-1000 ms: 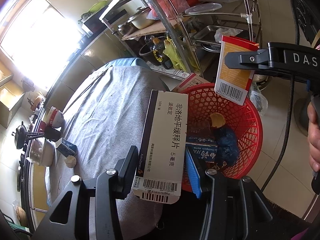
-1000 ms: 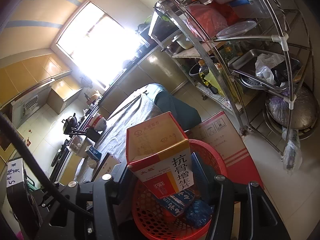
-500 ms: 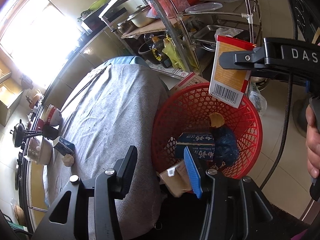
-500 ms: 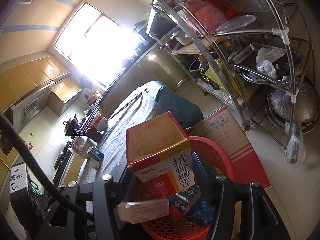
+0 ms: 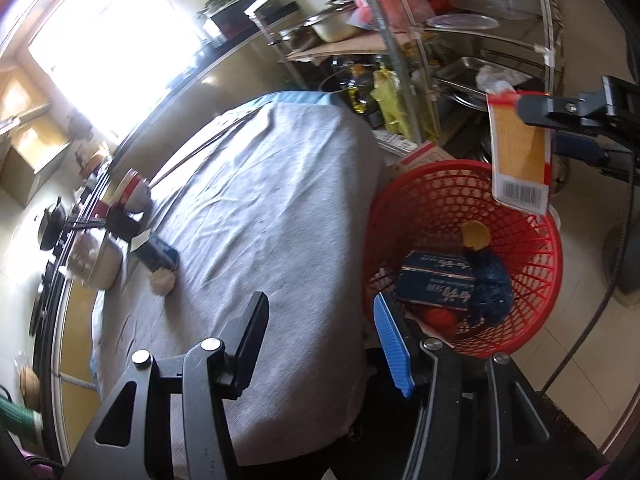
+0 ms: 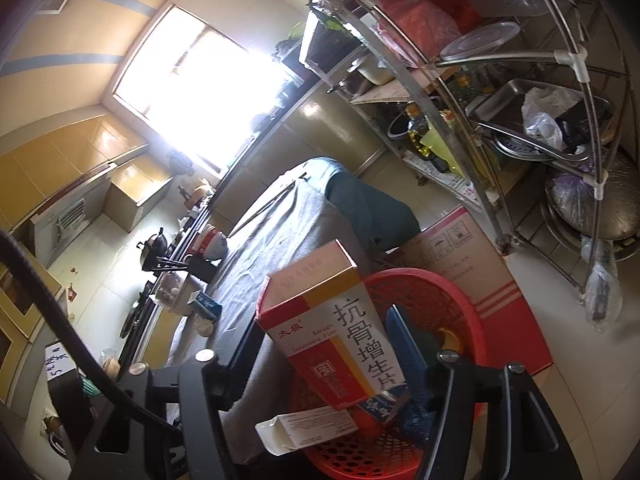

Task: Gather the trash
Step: 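Open the right gripper to drop the orange-and-white box into the wastebasket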

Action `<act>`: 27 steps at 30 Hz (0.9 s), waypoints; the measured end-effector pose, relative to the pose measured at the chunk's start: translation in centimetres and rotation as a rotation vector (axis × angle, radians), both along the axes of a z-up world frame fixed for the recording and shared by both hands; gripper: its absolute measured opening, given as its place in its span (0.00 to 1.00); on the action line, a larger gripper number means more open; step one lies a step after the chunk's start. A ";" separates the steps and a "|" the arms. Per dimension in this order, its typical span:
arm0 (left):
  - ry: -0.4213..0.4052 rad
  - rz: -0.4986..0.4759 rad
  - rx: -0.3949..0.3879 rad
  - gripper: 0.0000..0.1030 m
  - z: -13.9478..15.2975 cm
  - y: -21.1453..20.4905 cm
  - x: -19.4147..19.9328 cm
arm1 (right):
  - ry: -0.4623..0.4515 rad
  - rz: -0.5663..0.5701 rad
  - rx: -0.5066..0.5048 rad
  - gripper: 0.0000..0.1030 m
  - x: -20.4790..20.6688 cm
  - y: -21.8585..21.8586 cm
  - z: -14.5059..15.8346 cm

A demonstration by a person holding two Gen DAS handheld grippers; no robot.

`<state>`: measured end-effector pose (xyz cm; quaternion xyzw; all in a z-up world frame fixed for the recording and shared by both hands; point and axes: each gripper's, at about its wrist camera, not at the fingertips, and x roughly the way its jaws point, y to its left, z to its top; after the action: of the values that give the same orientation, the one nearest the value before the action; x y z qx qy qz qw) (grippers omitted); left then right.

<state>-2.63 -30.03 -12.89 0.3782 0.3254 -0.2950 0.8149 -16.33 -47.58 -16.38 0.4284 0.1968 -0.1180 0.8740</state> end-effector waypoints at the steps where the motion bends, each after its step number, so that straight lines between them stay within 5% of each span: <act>1: 0.001 0.011 -0.007 0.61 0.1 0.3 0.2 | -0.004 0.004 -0.002 0.68 0.0 0.1 0.1; 18: -0.018 0.196 -0.147 0.64 3.8 8.3 4.0 | 0.013 0.087 -0.071 0.69 2.6 3.2 2.0; 27: -0.001 0.299 -0.200 0.64 4.3 12.6 6.0 | 0.089 0.222 -0.132 0.69 5.4 7.3 0.7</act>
<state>3.32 -17.39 -8.63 0.2429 0.3467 -0.2010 0.8834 -10.93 -40.25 -15.63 0.3400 0.2736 -0.0521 0.8982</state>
